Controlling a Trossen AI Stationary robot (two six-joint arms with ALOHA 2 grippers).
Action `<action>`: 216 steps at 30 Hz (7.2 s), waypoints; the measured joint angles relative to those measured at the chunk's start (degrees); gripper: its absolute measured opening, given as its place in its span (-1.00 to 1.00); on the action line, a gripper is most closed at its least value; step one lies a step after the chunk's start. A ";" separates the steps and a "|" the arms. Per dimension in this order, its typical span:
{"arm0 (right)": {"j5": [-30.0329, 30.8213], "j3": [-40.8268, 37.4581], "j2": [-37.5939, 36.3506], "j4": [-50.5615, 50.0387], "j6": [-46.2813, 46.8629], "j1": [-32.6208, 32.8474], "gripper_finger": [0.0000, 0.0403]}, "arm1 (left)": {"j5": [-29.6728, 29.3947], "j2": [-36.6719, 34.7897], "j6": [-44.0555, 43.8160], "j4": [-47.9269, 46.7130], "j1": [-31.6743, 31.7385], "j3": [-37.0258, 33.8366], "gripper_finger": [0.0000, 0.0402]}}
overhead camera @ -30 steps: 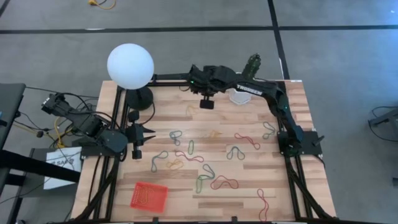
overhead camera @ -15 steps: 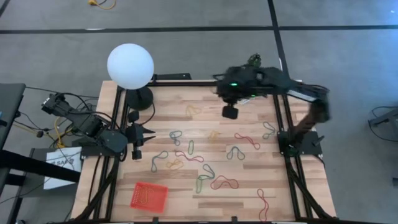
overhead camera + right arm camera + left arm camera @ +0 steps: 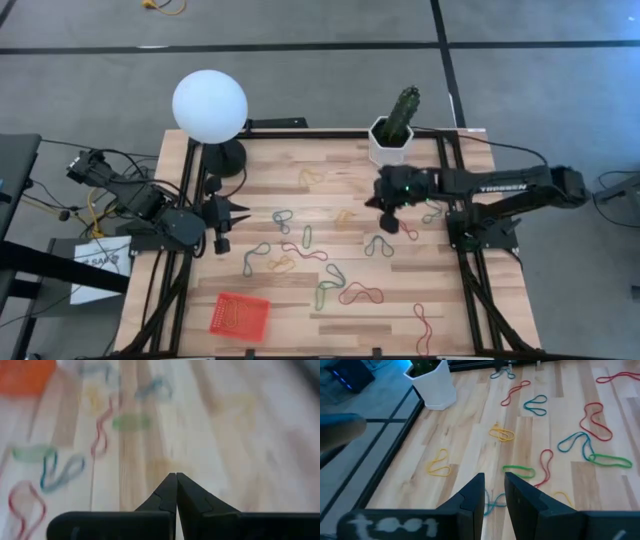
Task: Pick and place rubber bands into bin
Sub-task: Put the middle yellow rubber band into the basket
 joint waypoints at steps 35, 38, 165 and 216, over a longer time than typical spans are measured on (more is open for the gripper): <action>-0.02 2.22 34.18 24.66 -4.00 2.31 -0.42 | -3.92 0.02 0.54 -0.11 0.02 0.00 -0.67; 0.07 2.22 36.07 24.78 -4.10 2.22 -0.42 | -3.30 0.02 0.52 -0.10 0.02 0.00 -0.67; 8.01 49.37 54.15 40.77 -17.78 7.30 -0.77 | -0.72 0.00 -5.78 1.22 0.72 0.00 -0.99; 8.28 49.37 54.30 4.51 -11.47 6.95 -0.45 | 41.50 34.99 -24.19 19.90 -15.65 -0.53 -1.00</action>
